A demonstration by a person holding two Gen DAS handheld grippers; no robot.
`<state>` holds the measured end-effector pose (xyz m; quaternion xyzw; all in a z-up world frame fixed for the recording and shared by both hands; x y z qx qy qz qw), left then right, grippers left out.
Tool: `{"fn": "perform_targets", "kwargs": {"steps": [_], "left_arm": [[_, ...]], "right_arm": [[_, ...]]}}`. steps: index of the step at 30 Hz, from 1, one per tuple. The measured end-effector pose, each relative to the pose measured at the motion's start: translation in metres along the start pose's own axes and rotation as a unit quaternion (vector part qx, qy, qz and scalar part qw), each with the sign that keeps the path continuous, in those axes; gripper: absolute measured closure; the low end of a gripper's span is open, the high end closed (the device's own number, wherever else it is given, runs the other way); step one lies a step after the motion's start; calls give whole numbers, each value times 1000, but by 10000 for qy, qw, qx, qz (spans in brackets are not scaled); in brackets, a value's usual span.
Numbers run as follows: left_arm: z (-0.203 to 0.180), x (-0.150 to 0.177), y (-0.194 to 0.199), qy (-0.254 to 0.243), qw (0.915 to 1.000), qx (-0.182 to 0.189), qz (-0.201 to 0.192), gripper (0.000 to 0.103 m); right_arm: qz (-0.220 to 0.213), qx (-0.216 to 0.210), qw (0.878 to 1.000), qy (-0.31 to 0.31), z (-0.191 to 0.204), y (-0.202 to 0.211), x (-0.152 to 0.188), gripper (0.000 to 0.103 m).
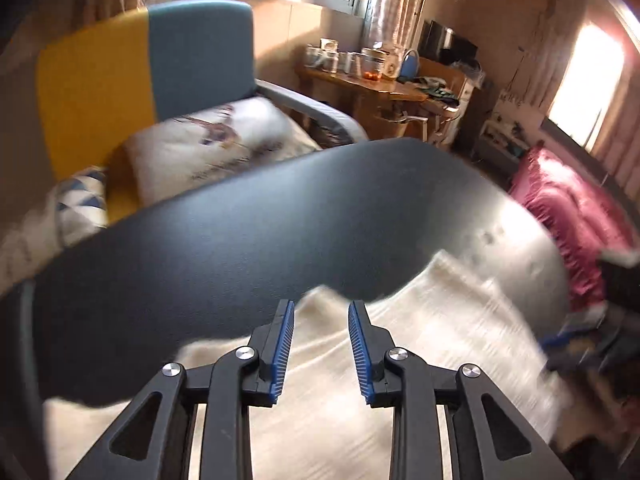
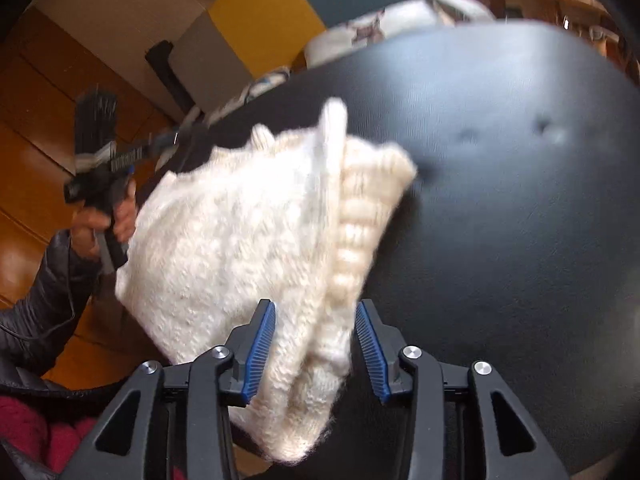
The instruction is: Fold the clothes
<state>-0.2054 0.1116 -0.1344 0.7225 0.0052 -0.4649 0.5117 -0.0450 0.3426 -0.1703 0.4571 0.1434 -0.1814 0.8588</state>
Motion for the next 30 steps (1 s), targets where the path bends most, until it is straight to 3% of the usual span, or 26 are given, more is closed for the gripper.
{"fn": "perform_targets", "kwargs": {"steps": [3, 5, 8, 11, 13, 15, 17, 24, 26, 30], "left_arm": [[24, 33, 11, -177, 9991, -162, 345, 59], [33, 51, 12, -194, 9981, -217, 551, 58], [32, 66, 5, -200, 9967, -97, 775, 53], [24, 70, -8, -516, 9940, -108, 962, 52], [22, 72, -19, -596, 9927, -154, 1040, 57], [25, 73, -21, -388, 9947, -54, 947, 86], [28, 75, -21, -196, 9964, -50, 826, 94], [33, 63, -9, 172, 9975, -652, 217, 98], [37, 62, -23, 241, 9964, -754, 317, 98], [41, 64, -41, 388, 9952, -773, 466, 97]], "right_arm": [[-165, 2, 9995, 269, 21, 8, -17, 60], [-36, 71, 9987, 496, 38, -9, -28, 60], [291, 385, 9959, 769, 69, -58, -45, 60], [508, 662, 9921, 935, 89, -97, -52, 60], [585, 795, 9902, 985, 97, -113, -58, 60], [587, 845, 9902, 946, 97, -118, -63, 59], [604, 837, 9909, 861, 95, -121, -65, 59], [269, 1198, 9881, 930, 93, -111, -80, 59], [375, 1621, 9809, 1011, 82, -121, -77, 59], [157, 1574, 9829, 949, 69, -128, -70, 59]]}}
Point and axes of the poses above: each gripper's, at about its wrist camera, not at the fingertips, and y roughly against the way its jaws point, z to its left, x to its underside, the point moved 6 cm from there along -y, roughly the way its jaws point, and after that the axes turned 5 degrees about -y, right-handed, at the moved point
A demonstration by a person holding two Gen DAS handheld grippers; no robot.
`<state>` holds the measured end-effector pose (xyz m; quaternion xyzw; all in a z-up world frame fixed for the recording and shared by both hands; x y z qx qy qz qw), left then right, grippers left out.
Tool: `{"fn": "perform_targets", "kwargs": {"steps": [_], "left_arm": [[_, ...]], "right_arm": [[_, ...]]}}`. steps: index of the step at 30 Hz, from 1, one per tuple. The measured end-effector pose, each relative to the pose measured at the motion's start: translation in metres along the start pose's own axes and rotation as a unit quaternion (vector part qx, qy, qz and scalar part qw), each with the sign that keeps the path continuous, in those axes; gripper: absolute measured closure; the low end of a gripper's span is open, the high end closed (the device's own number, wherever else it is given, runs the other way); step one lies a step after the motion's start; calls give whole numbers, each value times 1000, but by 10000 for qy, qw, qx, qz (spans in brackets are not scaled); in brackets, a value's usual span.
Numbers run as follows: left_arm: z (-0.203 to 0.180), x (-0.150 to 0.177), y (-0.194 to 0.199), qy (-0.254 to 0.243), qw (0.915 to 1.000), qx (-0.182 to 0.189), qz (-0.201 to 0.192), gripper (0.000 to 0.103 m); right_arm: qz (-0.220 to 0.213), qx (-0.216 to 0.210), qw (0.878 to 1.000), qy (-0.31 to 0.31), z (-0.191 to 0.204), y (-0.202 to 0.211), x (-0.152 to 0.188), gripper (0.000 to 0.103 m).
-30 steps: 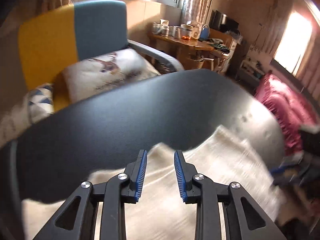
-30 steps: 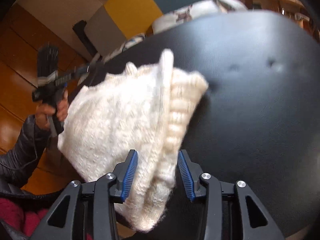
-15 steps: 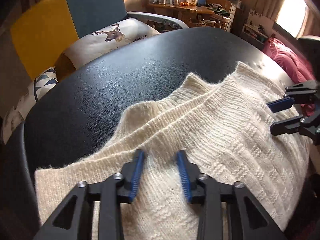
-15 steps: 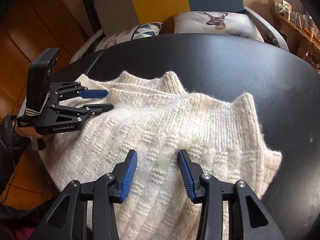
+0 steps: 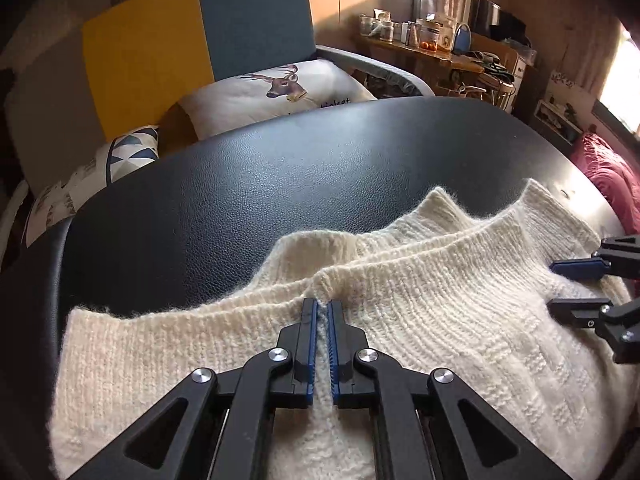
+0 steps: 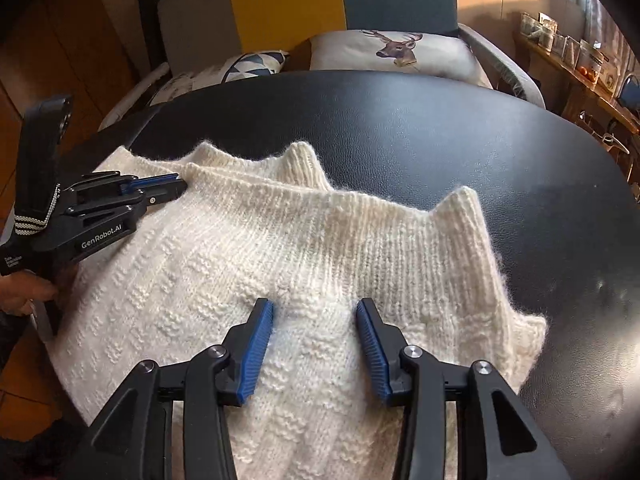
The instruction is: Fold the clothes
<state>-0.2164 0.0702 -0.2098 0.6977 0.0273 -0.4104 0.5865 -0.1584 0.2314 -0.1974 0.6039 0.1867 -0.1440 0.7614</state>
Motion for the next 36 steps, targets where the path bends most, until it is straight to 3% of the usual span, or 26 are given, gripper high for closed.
{"fn": "perform_targets", "kwargs": {"steps": [4, 7, 12, 14, 16, 18, 20, 23, 26, 30, 32, 34, 36], "left_arm": [[4, 1, 5, 230, 9995, 215, -14, 94], [24, 4, 27, 866, 9946, 554, -156, 86], [95, 37, 98, 1859, 9798, 223, -702, 72], [124, 64, 126, 2209, 9717, 60, -839, 71], [139, 91, 150, 2341, 9682, -17, -881, 71], [130, 112, 161, 2150, 9728, -18, -857, 71], [114, 133, 166, 1862, 9795, -2, -769, 67], [88, 164, 144, 1606, 9866, -267, -95, 66], [83, 190, 139, 1932, 9804, -339, -182, 66], [86, 207, 143, 2571, 9655, -22, -417, 66], [89, 208, 148, 2901, 9551, 319, -500, 66], [99, 208, 155, 3170, 9451, 527, -595, 63], [113, 202, 161, 3326, 9393, 526, -661, 51]], "right_arm": [[-73, -58, 9999, -131, -4, 1, 1, 59], [-129, -35, 9998, -118, -4, 1, 1, 59], [-199, -128, 9995, -229, -8, 10, 0, 58], [-343, -47, 9990, -266, -5, 22, -2, 57], [-515, -245, 9982, -197, 8, 34, -4, 57], [-603, -504, 9969, -103, 24, 44, -2, 57], [-541, -475, 9974, 47, 38, 46, 5, 57], [-386, -410, 9983, 171, 50, 42, 16, 57], [-99, -213, 9997, 28, 43, 23, 30, 57], [-139, -301, 9993, -152, 36, 16, 32, 57], [-128, -175, 9998, -52, 40, 17, 32, 57], [-146, -173, 9997, -21, 43, 21, 32, 56], [-189, -221, 9996, -20, 44, 28, 31, 56]]}}
Point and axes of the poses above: each gripper's, at about its wrist camera, not at the fingertips, and y roughly against the way its jaws point, z to its left, x to its underside, the point moved 6 cm from there along -y, roughly the way its jaws point, and after that the axes turned 5 degrees about -y, right-handed, at the moved point
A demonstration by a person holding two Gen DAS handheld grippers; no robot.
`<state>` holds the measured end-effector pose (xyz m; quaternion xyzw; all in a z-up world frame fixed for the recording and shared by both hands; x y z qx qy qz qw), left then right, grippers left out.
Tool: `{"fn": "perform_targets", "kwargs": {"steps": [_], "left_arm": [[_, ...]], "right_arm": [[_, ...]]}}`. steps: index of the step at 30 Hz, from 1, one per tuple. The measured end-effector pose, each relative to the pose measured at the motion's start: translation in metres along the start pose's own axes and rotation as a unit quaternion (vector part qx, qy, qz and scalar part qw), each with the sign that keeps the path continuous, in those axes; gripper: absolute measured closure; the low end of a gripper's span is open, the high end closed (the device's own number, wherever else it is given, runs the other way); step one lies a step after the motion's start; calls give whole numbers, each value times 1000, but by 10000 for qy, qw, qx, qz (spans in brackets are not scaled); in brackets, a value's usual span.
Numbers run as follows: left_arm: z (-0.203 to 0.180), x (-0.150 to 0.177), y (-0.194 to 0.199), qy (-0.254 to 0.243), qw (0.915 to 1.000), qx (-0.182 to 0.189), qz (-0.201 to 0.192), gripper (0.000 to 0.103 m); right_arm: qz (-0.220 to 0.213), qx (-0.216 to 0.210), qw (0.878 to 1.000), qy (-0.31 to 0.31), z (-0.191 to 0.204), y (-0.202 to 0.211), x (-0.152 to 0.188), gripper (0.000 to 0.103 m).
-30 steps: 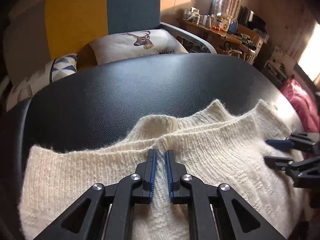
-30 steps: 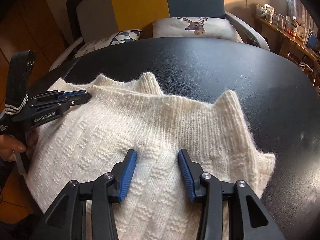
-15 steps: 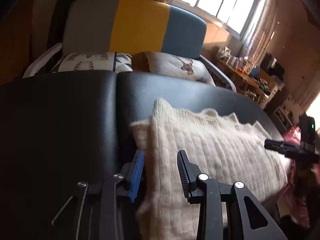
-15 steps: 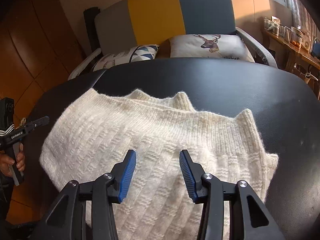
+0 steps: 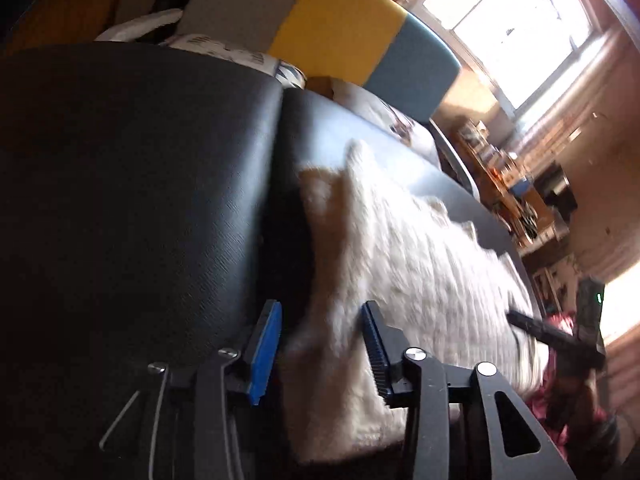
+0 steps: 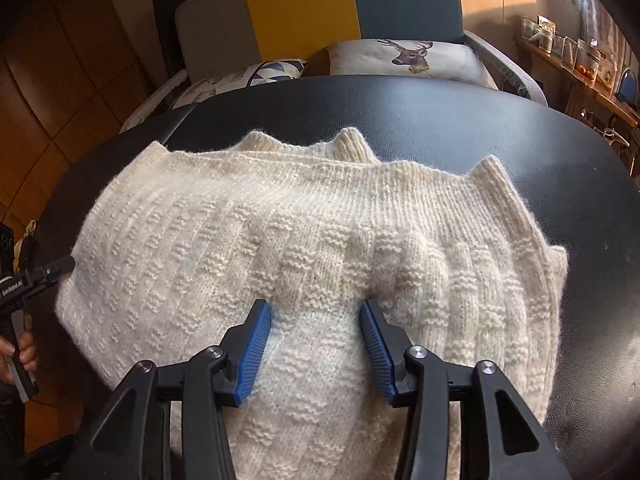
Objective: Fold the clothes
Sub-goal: 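Grasp the sweater's folded side edge with the left tool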
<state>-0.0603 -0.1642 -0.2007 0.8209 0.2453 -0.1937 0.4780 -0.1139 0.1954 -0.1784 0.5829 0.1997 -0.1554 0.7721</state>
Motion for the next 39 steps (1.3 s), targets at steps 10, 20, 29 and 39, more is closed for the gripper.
{"fn": "perform_targets", "kwargs": {"steps": [10, 20, 29, 39], "left_arm": [[-3, -49, -55, 540, 9868, 1230, 901, 32], [-2, -44, -78, 632, 9874, 1159, 870, 80], [-1, -53, -64, 1119, 9850, 1127, 677, 88], [-26, -81, -44, 1235, 9776, 1677, 312, 89]], "right_arm": [[-90, -377, 9980, -494, -26, 14, 3, 56], [-154, -539, 9972, -495, -29, 5, 7, 55], [-6, -657, 9976, 234, -38, 40, -6, 55], [1028, -410, 9827, 1488, -52, 26, -21, 56]]}}
Point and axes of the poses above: each gripper's, at about its wrist camera, not at the fingertips, and y roughly against the way its jaws point, z to its left, x to its underside, the point moved 6 cm from there along -y, roughly the way its jaws point, and after that the axes turned 5 degrees about -y, right-handed, at the moved point
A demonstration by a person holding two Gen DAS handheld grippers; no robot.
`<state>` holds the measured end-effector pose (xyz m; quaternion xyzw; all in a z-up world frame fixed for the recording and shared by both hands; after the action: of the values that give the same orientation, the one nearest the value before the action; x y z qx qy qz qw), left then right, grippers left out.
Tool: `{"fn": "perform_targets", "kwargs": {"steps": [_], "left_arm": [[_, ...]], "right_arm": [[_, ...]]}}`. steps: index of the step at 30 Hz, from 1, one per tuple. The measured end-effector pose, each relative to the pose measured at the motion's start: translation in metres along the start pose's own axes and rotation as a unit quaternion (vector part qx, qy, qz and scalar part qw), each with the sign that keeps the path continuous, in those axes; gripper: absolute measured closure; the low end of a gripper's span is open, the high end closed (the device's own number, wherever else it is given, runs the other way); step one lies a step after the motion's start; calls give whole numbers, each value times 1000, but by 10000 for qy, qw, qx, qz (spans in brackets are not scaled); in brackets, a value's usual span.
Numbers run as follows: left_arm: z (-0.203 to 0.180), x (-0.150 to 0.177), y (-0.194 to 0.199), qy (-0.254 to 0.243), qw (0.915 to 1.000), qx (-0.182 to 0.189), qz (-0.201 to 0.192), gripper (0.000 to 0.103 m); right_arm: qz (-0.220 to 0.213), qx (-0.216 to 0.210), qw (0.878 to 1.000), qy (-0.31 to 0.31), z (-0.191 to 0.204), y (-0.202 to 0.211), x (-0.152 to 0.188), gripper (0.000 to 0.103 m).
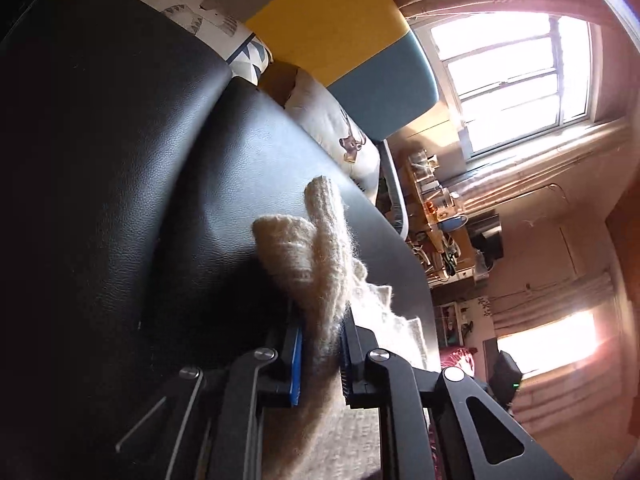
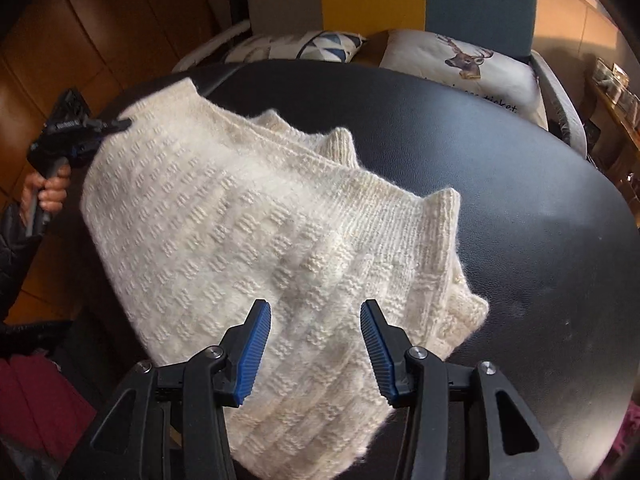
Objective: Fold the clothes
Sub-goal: 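Grasp the sweater's folded side edge with the left tool, then lift and fold the held sweater side over the body with the left tool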
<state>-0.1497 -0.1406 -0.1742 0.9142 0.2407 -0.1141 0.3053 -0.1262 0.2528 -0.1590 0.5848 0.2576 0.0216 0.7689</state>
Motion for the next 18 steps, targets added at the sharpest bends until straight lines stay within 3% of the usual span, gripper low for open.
{"fn": "perform_targets", "kwargs": {"steps": [5, 12, 18], "left_arm": [[-5, -7, 7, 283, 9994, 200, -24, 89], [-41, -14, 18, 617, 9961, 590, -209, 89], [-109, -21, 23, 498, 9959, 692, -311, 89]], "right_arm": [[754, 168, 9962, 393, -6, -33, 9, 55], [654, 609, 9959, 157, 9, -45, 9, 52], [384, 281, 9978, -456, 22, -49, 4, 52]]}}
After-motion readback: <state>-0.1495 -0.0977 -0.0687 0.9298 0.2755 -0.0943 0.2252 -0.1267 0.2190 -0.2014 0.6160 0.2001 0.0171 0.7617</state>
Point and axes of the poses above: each gripper's, at about its wrist camera, not at the fingertips, and y roughly against the way its jaws point, z to its left, x to its underside, the point moved 6 cm from there along -y, roughly the way its jaws point, and after that the axes turned 5 degrees about -y, right-handed, at the moved point
